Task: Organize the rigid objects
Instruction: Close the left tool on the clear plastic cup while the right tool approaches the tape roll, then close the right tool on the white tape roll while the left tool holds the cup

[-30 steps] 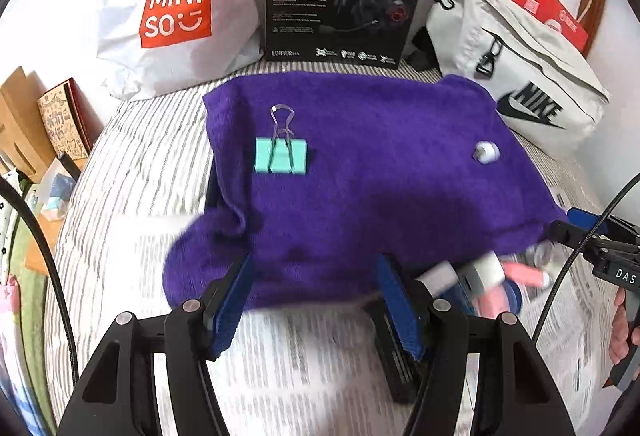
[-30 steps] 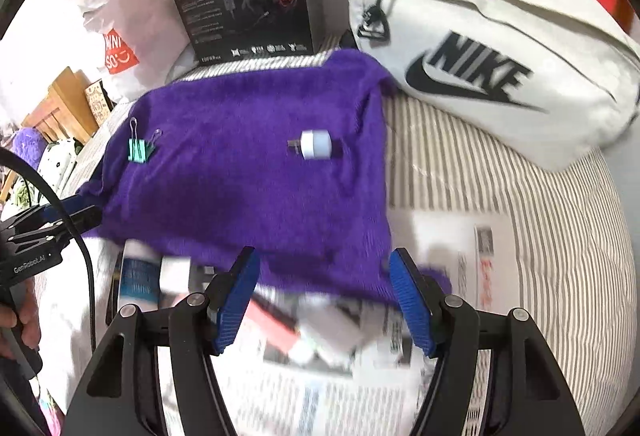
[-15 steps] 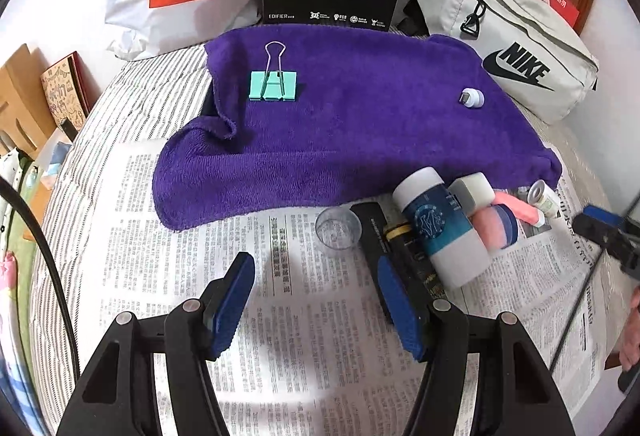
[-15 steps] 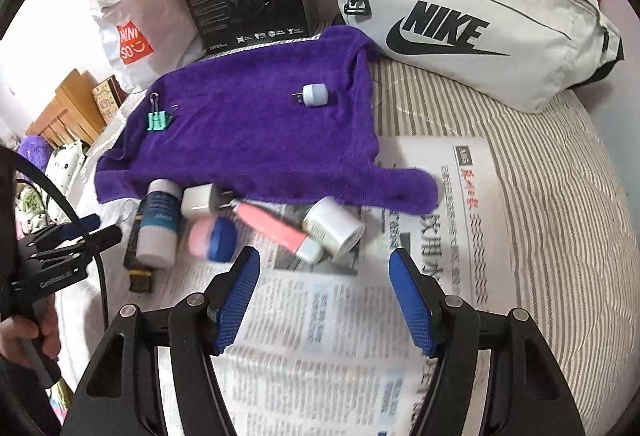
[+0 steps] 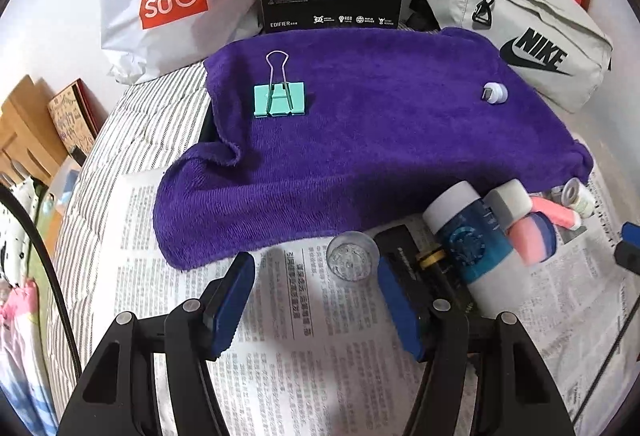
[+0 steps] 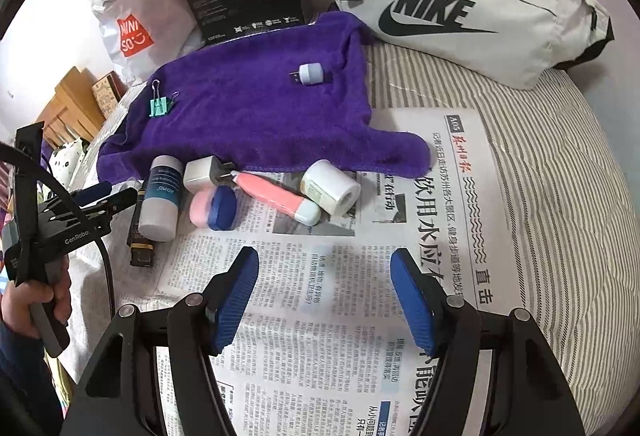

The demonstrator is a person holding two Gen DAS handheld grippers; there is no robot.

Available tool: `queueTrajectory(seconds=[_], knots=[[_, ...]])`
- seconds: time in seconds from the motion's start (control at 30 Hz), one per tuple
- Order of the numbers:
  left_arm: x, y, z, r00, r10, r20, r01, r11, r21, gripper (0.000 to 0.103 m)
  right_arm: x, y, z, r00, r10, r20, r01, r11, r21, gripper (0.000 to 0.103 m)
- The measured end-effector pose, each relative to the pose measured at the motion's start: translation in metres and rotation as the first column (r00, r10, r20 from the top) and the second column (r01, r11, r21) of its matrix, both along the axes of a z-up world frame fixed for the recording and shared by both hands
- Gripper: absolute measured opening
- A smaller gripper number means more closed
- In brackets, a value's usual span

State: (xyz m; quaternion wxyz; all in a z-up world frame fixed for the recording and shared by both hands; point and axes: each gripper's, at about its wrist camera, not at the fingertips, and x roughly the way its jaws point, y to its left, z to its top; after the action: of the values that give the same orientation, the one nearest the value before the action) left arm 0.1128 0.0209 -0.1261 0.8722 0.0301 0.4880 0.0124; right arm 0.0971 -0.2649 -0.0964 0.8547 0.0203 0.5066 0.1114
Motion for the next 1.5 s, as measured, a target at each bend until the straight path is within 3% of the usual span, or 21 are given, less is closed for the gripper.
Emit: queueTrajectory(seconds=[0.1,0.2,0.27,0.4,0.43,0.53,1.07,1.23,1.37,1.47,1.5], knots=[[0.002,0.0,-0.003,1.0,-0.002,0.0,0.002,1.0,0.029,0.062,0.0,-0.001,0.001,1.0,0.0,0.004,0.0,1.0,-0.007,0.068],[0.002,0.002,-0.003,1.0,-0.007,0.013,0.007,1.0,-0.004,0.06,0.0,-0.002,0.0,1.0,-0.002,0.002,0.002,1.0,-0.007,0.068],[0.003,0.002,-0.005,1.0,-0.02,0.003,0.02,1.0,-0.021,0.05,0.001,-0.003,-0.001,1.0,-0.005,0.0,0.005,1.0,-0.008,0.068],[0.003,0.001,-0.006,0.999,-0.027,0.02,0.027,0.999,-0.042,0.043,0.003,-0.006,-0.004,1.0,-0.014,-0.008,0.014,1.0,-0.013,0.068],[0.003,0.002,-0.006,0.999,-0.025,0.031,0.027,0.998,-0.051,0.033,0.004,-0.006,-0.005,1.0,-0.017,-0.01,0.017,1.0,-0.016,0.068],[0.001,0.001,-0.006,0.998,-0.053,0.035,0.056,0.996,-0.067,0.025,0.007,-0.008,-0.008,1.0,-0.025,-0.017,0.025,1.0,-0.018,0.068],[-0.004,0.007,-0.005,0.998,-0.057,0.026,0.06,0.992,-0.113,0.026,0.046,0.003,-0.016,1.0,0.008,0.019,-0.007,1.0,-0.026,0.067],[-0.004,0.01,-0.006,0.998,-0.062,0.026,0.064,0.99,-0.128,0.026,0.056,0.009,-0.024,0.999,0.037,0.019,-0.036,0.997,-0.068,0.062],[-0.004,0.012,-0.006,0.998,-0.052,0.026,0.055,0.988,-0.141,0.026,0.06,0.011,-0.028,0.998,0.051,0.024,-0.049,0.997,-0.059,0.052],[-0.004,0.011,-0.005,0.998,-0.053,0.024,0.056,0.989,-0.14,0.026,0.061,0.01,-0.027,0.999,0.052,-0.002,-0.053,0.998,-0.022,0.037],[-0.004,0.011,-0.005,0.998,-0.055,0.024,0.058,0.989,-0.138,0.026,0.059,0.01,-0.026,0.999,0.053,-0.009,-0.053,0.998,-0.02,0.037]])
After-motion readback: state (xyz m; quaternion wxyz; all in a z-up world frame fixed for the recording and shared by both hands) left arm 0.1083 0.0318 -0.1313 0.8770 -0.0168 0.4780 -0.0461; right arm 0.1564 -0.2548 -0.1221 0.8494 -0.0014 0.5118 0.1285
